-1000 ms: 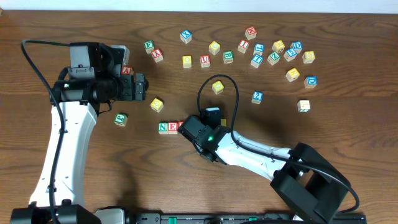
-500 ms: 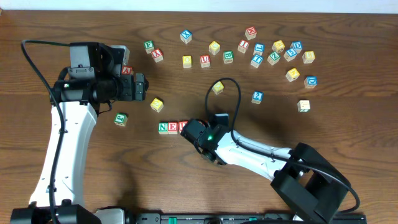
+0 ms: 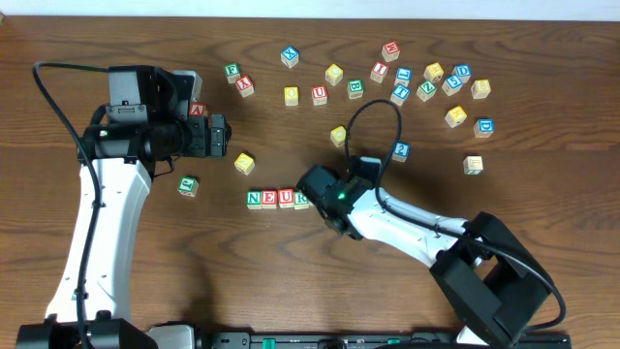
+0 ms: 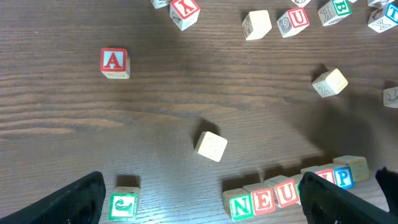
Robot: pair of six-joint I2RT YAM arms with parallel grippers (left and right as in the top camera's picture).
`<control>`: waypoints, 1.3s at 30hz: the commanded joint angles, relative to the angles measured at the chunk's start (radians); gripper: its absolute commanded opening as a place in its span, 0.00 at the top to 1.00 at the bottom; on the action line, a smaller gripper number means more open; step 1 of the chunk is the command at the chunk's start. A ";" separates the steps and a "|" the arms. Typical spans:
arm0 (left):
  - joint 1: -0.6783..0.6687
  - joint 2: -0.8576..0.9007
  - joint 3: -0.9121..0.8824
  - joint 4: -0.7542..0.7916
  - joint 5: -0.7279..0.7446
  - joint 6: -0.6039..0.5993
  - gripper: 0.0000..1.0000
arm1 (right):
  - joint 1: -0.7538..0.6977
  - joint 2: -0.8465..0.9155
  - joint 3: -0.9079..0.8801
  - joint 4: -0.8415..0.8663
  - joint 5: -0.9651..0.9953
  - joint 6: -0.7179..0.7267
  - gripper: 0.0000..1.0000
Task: Spell out NEURIPS
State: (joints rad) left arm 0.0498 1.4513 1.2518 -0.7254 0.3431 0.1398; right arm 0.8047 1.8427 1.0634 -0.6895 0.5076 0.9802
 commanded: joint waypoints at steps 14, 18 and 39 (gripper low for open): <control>0.002 0.001 0.022 0.000 0.015 0.021 0.02 | -0.098 -0.010 0.017 0.142 0.052 -0.105 0.99; 0.002 0.001 0.022 0.000 0.015 0.021 0.02 | -0.109 -0.010 0.017 0.183 0.052 -0.139 0.99; 0.002 0.001 0.022 0.000 0.015 0.021 0.02 | -0.110 -0.010 0.017 0.320 -0.065 -0.264 0.99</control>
State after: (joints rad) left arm 0.0498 1.4513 1.2518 -0.7258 0.3431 0.1398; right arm 0.6994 1.8427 1.0672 -0.3721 0.4683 0.7300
